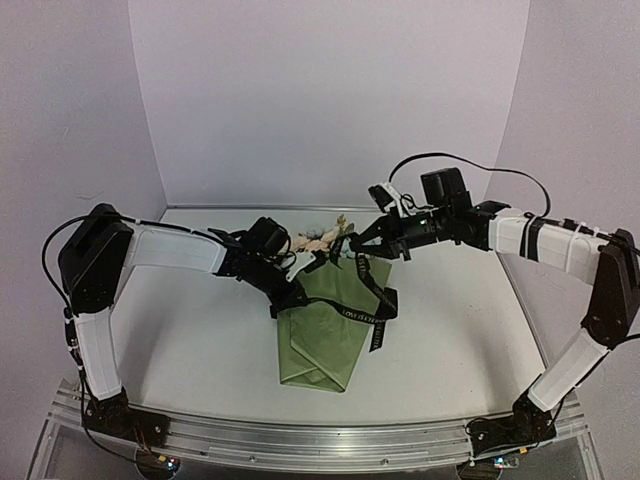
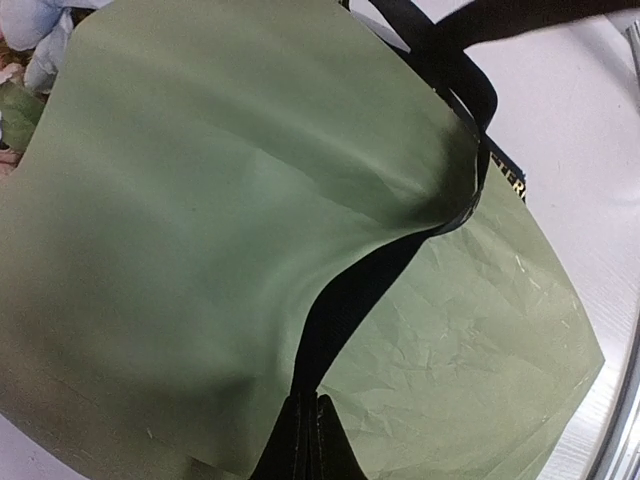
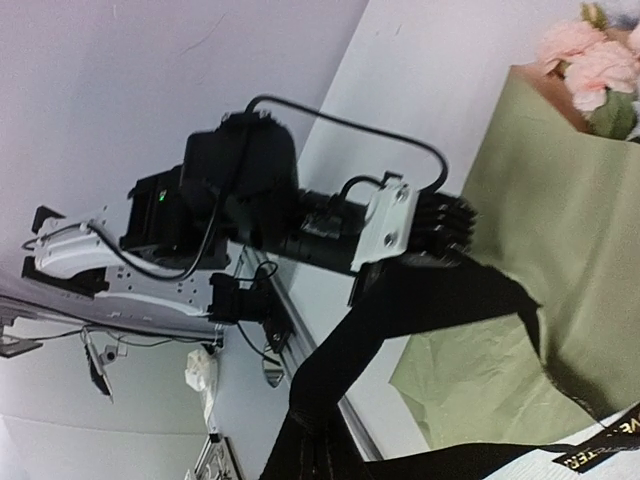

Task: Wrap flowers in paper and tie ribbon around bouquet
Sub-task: Cross the ribbon over the folded bouquet.

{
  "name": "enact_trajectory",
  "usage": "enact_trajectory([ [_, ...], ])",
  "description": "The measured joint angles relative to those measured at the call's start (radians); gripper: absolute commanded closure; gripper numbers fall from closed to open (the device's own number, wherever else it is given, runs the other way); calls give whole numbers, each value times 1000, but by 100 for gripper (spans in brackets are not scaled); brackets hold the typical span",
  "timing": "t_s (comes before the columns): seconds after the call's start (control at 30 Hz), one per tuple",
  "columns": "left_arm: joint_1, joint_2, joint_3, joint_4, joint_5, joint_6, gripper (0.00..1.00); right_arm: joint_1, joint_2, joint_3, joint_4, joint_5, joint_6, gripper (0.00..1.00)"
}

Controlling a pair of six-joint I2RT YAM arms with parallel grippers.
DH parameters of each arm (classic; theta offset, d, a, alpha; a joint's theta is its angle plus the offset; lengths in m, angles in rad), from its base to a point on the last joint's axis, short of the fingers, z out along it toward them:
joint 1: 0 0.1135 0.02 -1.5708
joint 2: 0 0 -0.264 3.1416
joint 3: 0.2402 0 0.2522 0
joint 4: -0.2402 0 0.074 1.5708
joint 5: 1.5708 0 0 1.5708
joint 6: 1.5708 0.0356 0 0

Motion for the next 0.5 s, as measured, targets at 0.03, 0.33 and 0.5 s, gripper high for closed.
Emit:
enact_trajectory([
  [0.03, 10, 0, 3, 1, 18, -8, 100, 11, 13, 0, 3, -24, -1, 100],
  [0.33, 38, 0, 25, 18, 91, -36, 100, 110, 158, 27, -185, -69, -140, 100],
  [0.5, 38, 0, 36, 19, 108, -39, 100, 126, 213, 27, -255, 39, -180, 100],
])
